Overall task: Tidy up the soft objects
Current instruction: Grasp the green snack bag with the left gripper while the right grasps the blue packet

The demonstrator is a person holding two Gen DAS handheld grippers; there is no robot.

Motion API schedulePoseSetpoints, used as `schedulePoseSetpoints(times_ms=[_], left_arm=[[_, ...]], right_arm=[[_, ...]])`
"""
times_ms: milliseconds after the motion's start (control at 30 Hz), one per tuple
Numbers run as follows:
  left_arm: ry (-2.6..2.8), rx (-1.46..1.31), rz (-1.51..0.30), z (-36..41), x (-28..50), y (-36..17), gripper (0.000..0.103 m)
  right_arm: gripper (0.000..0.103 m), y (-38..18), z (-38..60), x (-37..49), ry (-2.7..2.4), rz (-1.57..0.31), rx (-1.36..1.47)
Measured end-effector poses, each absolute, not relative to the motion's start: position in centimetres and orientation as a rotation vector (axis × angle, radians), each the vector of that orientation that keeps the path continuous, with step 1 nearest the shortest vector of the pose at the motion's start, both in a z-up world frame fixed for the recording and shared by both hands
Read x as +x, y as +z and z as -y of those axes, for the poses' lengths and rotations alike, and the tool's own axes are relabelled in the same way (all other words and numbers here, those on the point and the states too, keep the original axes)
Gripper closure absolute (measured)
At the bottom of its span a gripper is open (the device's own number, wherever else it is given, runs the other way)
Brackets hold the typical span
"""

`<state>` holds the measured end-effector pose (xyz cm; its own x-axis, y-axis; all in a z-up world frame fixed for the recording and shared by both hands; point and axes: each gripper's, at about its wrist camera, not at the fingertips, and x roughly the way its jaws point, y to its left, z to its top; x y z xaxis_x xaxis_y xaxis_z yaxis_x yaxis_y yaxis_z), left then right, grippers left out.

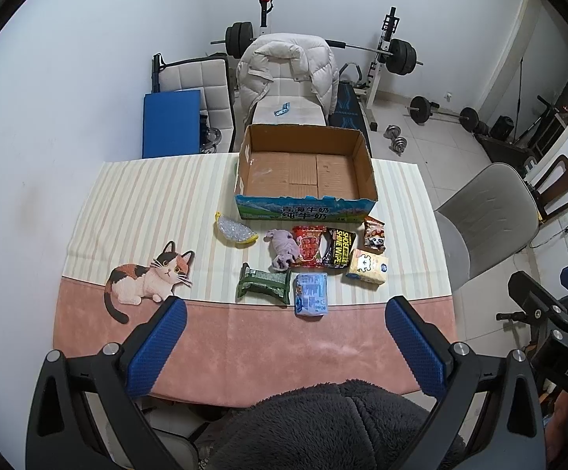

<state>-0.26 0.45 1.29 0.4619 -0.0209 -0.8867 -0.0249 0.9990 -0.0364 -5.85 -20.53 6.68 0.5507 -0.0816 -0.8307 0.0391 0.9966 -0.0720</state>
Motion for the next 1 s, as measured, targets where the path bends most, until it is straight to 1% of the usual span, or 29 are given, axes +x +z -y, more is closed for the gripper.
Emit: schedulePoseSetpoints(times_ms=[233,333,400,500,600,667,733,767,800,833,867,900,967,1000], left_arm=[[-0.001,-0.053,-1.098,-0.6,0.0,1.0,0.0],[0.019,-0.065,-1.08,-1.5,1.0,0.3,0.0],[0.06,-0.077,-1.095,-2.7,2.4,-1.4,0.0],[0.097,-0.12,-1.188,-4.9,5.1,-5.8,0.0],[0.103,-0.229,-1.308,-7.6,7.4,-11.5,0.0],[0.116,-0.32,-1.404,-9.1,8.9,-15.8,0.002],[0.119,-0.481,-1.511,-10.6,10.3,-21.3,0.007],[0.106,-0.558,-1.55,-11.0,10.8,-23.3,0.007],[0.104,-0.64,-1.59,-11.4,11.4,-25.8,0.01],[0.113,-0.69,-1.614,-11.6,11.9,-27.6,0.015],[0.127,-0.743,-1.644,-11.7,12.6,-30.1,0.016],[0.14,-0.763,-1.663,-11.8,13.0,-31.5,0.019],[0.156,-0.806,-1.706,-11.5,13.9,-34.8,0.019],[0.157,-0.827,-1.726,-11.4,14.3,-36.0,0.019]], right_arm=[[0.0,6.2,20.7,-5.3,-0.071,-0.989,-0.04],[0.0,4.2,21.1,-3.7,-0.042,-1.027,-0.012],[0.0,1.8,21.2,-2.0,-0.02,-1.056,0.007],[0.0,-3.8,20.8,1.4,0.027,-1.16,0.037],[0.0,-11.9,19.8,4.9,0.08,-1.304,0.094],[0.0,-17.3,18.8,6.5,0.09,-1.376,0.105],[0.001,-22.4,17.6,8.3,0.098,-1.452,0.118],[0.004,-24.6,17.1,8.8,0.098,-1.482,0.131],[0.006,-26.7,16.5,9.6,0.097,-1.513,0.142],[0.007,-28.8,15.7,10.5,0.096,-1.539,0.151],[0.01,-30.2,15.0,11.1,0.093,-1.546,0.157],[0.012,-31.4,14.6,11.6,0.088,-1.553,0.159],[0.013,-33.8,13.3,12.5,0.075,-1.583,0.161],[0.016,-34.7,12.9,12.7,0.071,-1.599,0.161]])
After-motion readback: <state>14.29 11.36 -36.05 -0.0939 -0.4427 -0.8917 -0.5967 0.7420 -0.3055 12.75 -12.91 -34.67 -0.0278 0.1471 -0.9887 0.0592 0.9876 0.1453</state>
